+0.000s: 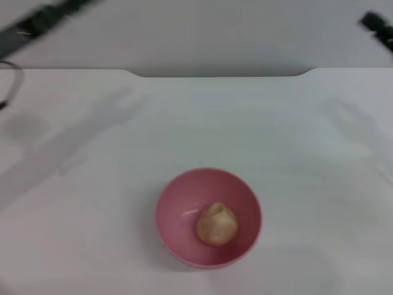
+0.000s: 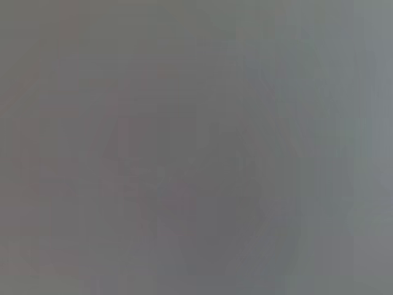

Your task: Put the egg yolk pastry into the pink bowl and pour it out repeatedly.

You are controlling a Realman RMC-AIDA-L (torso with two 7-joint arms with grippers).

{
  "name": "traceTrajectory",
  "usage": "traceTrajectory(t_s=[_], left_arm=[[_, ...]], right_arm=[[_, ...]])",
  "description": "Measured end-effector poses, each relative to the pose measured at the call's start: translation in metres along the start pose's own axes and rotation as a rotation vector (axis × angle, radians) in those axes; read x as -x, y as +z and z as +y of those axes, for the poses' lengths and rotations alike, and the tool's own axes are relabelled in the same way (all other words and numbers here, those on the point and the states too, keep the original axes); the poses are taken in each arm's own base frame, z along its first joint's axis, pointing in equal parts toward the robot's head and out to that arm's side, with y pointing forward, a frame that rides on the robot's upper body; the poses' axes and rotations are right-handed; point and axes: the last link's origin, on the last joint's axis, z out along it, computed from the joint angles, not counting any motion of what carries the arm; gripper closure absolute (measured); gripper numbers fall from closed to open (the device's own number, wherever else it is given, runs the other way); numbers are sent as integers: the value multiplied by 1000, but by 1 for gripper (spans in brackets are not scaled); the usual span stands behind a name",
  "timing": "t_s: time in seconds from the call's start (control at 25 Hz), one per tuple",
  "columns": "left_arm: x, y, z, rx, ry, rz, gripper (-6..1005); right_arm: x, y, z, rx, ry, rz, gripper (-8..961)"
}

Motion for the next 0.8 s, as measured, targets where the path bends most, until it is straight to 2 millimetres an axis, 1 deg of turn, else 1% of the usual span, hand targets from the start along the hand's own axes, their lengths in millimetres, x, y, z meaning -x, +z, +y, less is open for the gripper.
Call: traceTrajectory(t_s=[0.04,0.08,0.12,0.16,0.2,0.24,0.28,0.36,0.44,0.56,0.6,0.68,0.8], left_arm=[[0,-15,-4,-1,18,97,229],[0,-25,-7,-4,38,162,228],[0,-25,-7,-4,38,162,228],[1,-37,-9,-12,74,235,228],[10,-70,-17,-87,226,428,228],[14,-77,-18,-112,274,470,227],[21,-87,-20,-160,354,527,227],[37,-102,-19,-255,544,584,227],[56,-110,-17,-358,785,582,228],[76,-113,-14,-462,1007,532,229],[81,-113,-14,-487,1051,511,229],[93,-111,-16,-526,1081,467,229],[104,-110,-19,-553,1046,425,229]], right_arm=[[-3,-8,-5,-34,3,-65,557],[-6,-14,-8,-64,7,-112,557],[-9,-21,-12,-101,5,-161,557],[-13,-28,-16,-141,5,-201,557],[-18,-33,-19,-176,-12,-222,557],[-22,-37,-21,-210,-44,-234,557],[-28,-40,-22,-237,-99,-228,557],[-40,-43,-23,-290,-241,-197,557],[-53,-45,-23,-354,-433,-159,557],[-74,-45,-18,-436,-658,-102,558],[-78,-45,-16,-459,-696,-96,558],[-81,-47,-13,-493,-747,-99,558],[-82,-49,-12,-527,-724,-120,558]])
